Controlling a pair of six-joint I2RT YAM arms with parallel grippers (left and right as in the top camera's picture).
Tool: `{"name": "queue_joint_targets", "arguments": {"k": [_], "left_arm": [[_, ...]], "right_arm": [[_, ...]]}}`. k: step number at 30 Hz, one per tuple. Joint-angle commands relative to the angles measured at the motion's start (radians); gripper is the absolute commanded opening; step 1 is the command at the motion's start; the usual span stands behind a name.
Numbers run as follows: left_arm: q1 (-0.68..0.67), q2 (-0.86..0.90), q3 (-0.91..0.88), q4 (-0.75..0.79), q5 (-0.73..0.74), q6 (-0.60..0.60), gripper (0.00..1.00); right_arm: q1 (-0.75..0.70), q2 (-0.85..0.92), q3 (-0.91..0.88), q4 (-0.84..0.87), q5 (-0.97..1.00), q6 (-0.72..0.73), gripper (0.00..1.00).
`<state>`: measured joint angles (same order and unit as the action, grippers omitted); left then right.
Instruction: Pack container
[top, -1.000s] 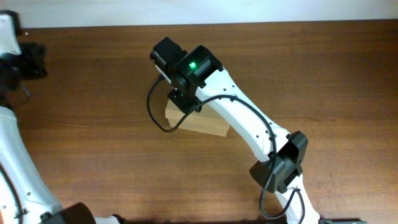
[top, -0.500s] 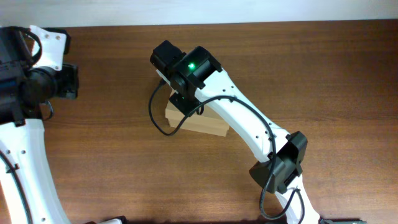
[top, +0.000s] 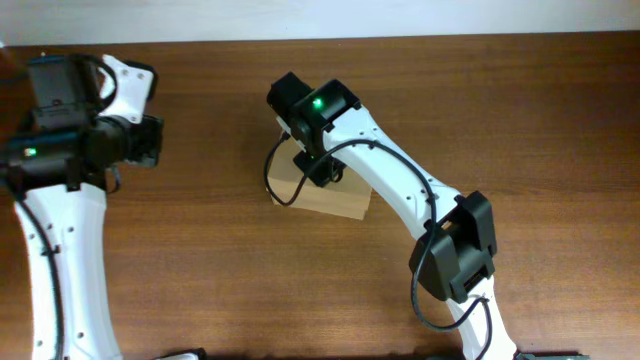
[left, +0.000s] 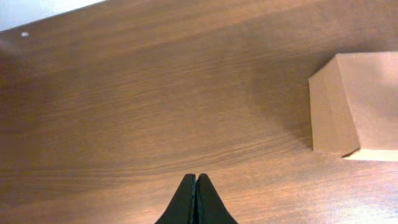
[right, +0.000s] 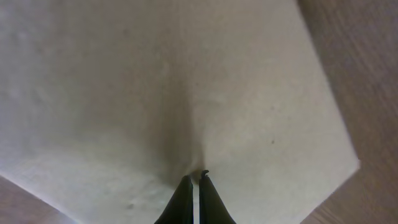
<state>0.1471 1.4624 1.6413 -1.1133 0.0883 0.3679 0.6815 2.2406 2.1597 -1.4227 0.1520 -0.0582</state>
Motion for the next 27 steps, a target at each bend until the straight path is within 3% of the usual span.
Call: {"name": "queue_joint_targets", "arguments": {"k": [1,8,15,22,27], "left_arm": [[-0.037,-0.014,-0.033,0.021,-0.008,0.012,0.02],[-0.055,-0.014,-0.036,0.024,-0.007,0.01,0.02],[-0.07,-0.053,-0.036,0.039,-0.006,-0.004,0.02],[-0.113,-0.23,-0.024,0.052,-0.007,-0.006,0.02],[-0.113,-0.424,0.013,0.051,-0.066,-0.031,0.07]], "right_arm": [[0.003,-0.022,-0.062,0.02,0.01,-0.005,0.04],[0.003,-0.022,-0.175,0.109,-0.048,0.014,0.04],[0.005,-0.059,-0.134,0.109,-0.047,0.036,0.04],[0.005,-0.276,0.029,0.054,0.023,0.046,0.04],[0.005,-0.504,0.114,0.0,0.203,0.102,0.04]]}}
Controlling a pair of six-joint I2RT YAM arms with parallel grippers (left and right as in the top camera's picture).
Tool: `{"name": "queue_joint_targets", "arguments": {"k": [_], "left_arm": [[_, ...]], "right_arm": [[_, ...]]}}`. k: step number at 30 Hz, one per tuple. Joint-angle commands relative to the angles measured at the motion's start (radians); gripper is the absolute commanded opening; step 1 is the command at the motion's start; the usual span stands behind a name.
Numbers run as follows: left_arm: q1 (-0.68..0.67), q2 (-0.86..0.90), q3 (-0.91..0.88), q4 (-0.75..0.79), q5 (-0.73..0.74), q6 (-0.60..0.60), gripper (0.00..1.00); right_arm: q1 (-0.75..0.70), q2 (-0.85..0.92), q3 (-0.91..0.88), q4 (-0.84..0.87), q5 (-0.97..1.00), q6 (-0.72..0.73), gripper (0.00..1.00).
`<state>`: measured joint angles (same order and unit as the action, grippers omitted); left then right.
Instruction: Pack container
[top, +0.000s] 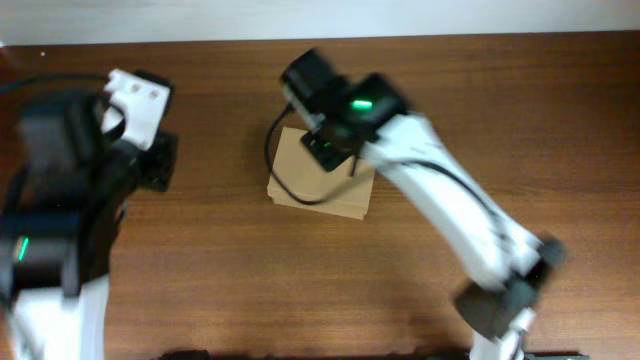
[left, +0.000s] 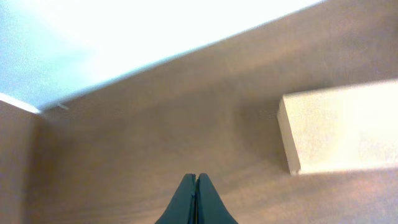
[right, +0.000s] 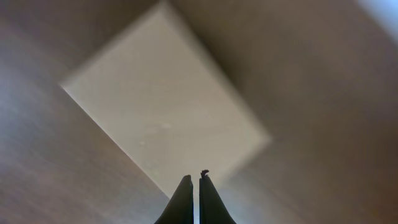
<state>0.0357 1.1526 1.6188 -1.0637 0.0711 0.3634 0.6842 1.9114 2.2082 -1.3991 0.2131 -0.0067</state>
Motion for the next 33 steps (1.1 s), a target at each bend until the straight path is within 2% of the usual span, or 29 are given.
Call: {"name": "queue_joint_targets", "arguments": {"k": [1,10,14,19,22,27,28,33], "left_arm": [[-0.002,-0.151,0.037,0.002,-0.072,-0.031,0.09],[-0.001,-0.455,0.037,-0.085,-0.205,-0.118,0.19],[-0.001,-0.566,0.037,-0.174,-0.304,-0.193,0.26],[0.0,-0.713,0.037,-0.266,-0.41,-0.298,0.41],[0.0,-0.79,0.037,-0.338,-0.5,-0.373,0.52],[0.0,-0.858,0.036,-0.488,-0.578,-0.463,0.87],[0.0,-0.859,0.036,-0.513,-0.582,-0.473,1.0],[-0.005,-0.861,-0.01,-0.571,-0.662,-0.531,1.0]], "right_arm": [[0.003,-0.214,0.066,-0.031,0.169,0.058,0.04],[0.021,-0.555,0.066,-0.3,0.57,0.291,0.04],[0.069,-0.722,0.019,-0.3,0.628,0.336,0.05],[0.051,-0.941,-0.105,-0.3,0.693,0.387,0.12],[-0.022,-1.059,-0.227,-0.3,0.752,0.412,0.14],[-0.201,-1.204,-0.41,-0.299,0.794,0.435,0.18],[-0.227,-1.23,-0.441,-0.295,0.781,0.447,0.18],[-0.299,-1.357,-0.544,-0.3,0.707,0.461,0.19]]}}
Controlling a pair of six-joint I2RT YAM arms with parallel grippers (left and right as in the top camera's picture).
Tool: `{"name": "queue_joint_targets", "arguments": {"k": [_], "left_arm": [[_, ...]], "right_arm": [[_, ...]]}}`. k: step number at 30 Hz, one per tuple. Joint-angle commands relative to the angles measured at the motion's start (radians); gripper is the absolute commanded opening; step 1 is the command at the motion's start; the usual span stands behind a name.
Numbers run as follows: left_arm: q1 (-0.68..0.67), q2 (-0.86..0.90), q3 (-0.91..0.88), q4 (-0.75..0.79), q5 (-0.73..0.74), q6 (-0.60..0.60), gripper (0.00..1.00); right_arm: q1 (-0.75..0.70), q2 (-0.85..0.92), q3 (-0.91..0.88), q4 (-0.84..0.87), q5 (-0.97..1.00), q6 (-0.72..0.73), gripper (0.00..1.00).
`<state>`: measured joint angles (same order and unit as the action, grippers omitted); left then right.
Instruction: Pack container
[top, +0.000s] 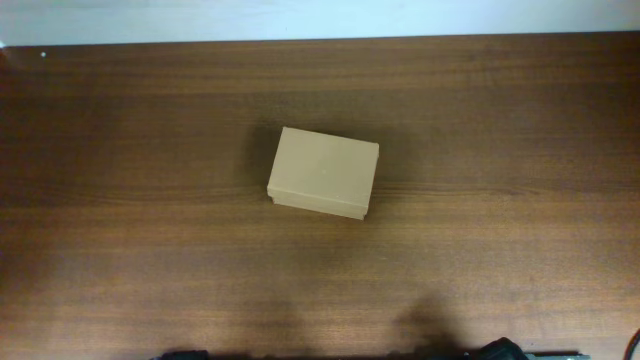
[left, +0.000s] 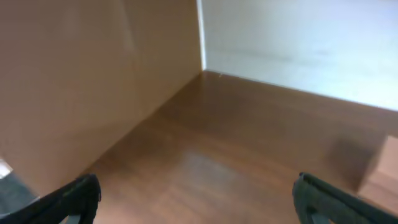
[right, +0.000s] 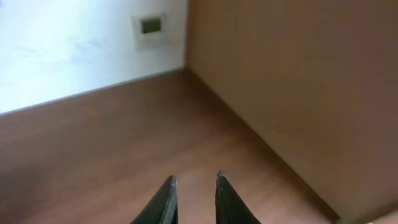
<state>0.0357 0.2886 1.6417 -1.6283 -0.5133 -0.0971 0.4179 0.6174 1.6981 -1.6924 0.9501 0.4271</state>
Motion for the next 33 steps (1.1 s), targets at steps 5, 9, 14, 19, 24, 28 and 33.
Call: {"name": "queue_joint_targets", "arguments": {"k": [5,9,14,19,24,28,33], "left_arm": [[-0.059,-0.007,-0.124,0.005,-0.079,-0.116,0.99],[-0.122,-0.074,-0.206,0.023,-0.109,-0.117,1.0],[-0.163,-0.227,-0.291,0.015,-0.138,-0.12,0.99],[-0.155,-0.273,-0.318,0.008,-0.146,-0.136,1.0],[-0.153,-0.282,-0.34,0.019,-0.137,-0.142,1.0],[-0.153,-0.282,-0.36,0.023,-0.137,-0.142,1.0],[-0.153,-0.281,-0.372,0.018,-0.137,-0.142,0.99]], "right_arm": [[-0.137,-0.191,-0.116,-0.006,-0.13,0.0,0.2],[-0.222,-0.279,-0.173,-0.006,-0.19,-0.006,0.22],[-0.335,-0.346,-0.234,-0.006,-0.247,-0.031,0.29],[-0.405,-0.39,-0.297,-0.006,-0.267,-0.042,0.72],[-0.41,-0.458,-0.357,-0.003,-0.271,-0.056,0.99],[-0.409,-0.579,-0.446,-0.006,-0.294,-0.058,0.99],[-0.428,-0.592,-0.499,0.001,-0.417,-0.166,0.99]]}}
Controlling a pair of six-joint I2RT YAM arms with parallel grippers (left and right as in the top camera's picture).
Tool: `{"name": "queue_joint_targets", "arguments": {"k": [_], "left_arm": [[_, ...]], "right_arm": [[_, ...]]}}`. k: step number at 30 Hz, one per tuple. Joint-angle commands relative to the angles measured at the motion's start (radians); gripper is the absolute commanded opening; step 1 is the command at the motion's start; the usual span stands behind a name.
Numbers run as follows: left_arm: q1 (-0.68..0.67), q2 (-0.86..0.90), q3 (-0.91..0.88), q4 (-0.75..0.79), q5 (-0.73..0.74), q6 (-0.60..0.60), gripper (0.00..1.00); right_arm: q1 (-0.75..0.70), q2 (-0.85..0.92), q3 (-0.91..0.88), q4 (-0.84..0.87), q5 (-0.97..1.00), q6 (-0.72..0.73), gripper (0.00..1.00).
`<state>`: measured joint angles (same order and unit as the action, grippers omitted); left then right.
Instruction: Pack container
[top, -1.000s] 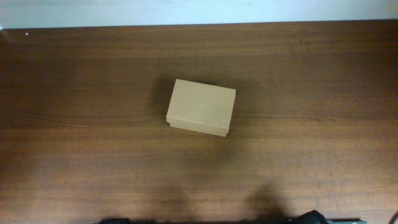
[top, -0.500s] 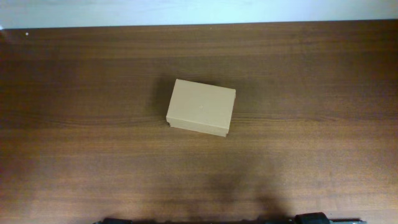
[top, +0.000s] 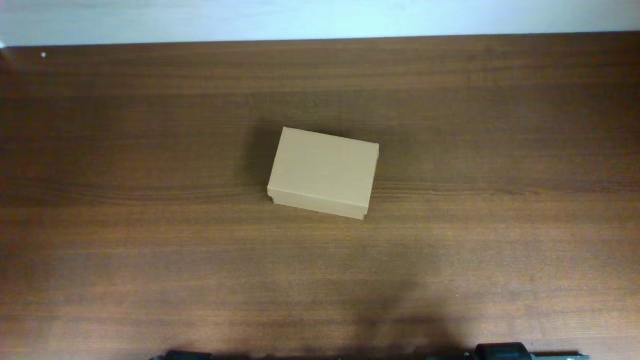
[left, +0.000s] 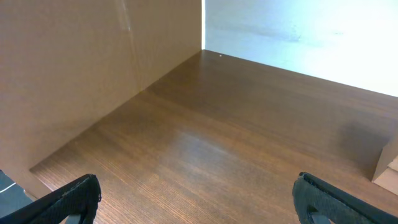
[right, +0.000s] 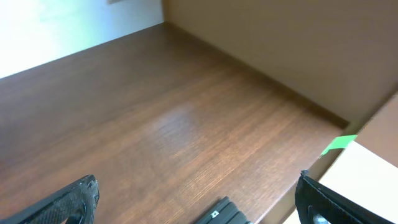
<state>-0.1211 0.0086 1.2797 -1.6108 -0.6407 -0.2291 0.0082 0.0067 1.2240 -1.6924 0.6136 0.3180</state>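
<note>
A closed tan cardboard box (top: 323, 172) sits lid-down in the middle of the brown wooden table (top: 500, 120). Neither arm shows in the overhead view. In the left wrist view my left gripper (left: 196, 200) is wide open over bare wood, its dark fingertips (left: 78, 196) at the bottom corners, and a corner of the box (left: 390, 163) peeks in at the right edge. My right gripper (right: 196, 200) is also wide open with nothing between its fingers (right: 74, 199); the box is out of that view.
A brown side panel (left: 81, 74) bounds the table on the left, another side panel (right: 292, 43) on the right. A white wall (left: 298, 31) runs along the back. A black rail (right: 225, 211) and green tape (right: 339, 143) mark the table's near right edge.
My right gripper's fingers stood a narrow gap apart and now are wide open, with its view turned toward the table's edge. The left gripper stays wide open. The box has not moved.
My right gripper was shut with its tips on the box lid, the left shut beside the box. Then both were shut and higher, away from the box. Then both arms were gone from the overhead view, left open, right barely parted. Now both are wide open.
</note>
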Motion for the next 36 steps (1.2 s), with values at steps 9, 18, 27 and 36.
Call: {"name": "queue_joint_targets", "arguments": {"k": [9,18,27,36], "left_arm": [[0.004,-0.001,-0.012,-0.008,-0.01,-0.01,1.0],[0.004,-0.001,-0.012,-0.009,-0.01,-0.01,1.0],[0.004,-0.001,-0.013,-0.075,-0.01,-0.01,1.0],[0.003,-0.001,-0.014,0.006,0.047,-0.01,1.0]], "right_arm": [[-0.031,0.017,-0.03,-0.006,-0.083,-0.056,0.99],[-0.029,0.017,-0.03,-0.006,-0.083,-0.056,0.99],[-0.029,0.017,-0.03,-0.006,-0.083,-0.056,0.99],[-0.029,0.017,-0.03,-0.006,-0.083,-0.056,0.99]]}}
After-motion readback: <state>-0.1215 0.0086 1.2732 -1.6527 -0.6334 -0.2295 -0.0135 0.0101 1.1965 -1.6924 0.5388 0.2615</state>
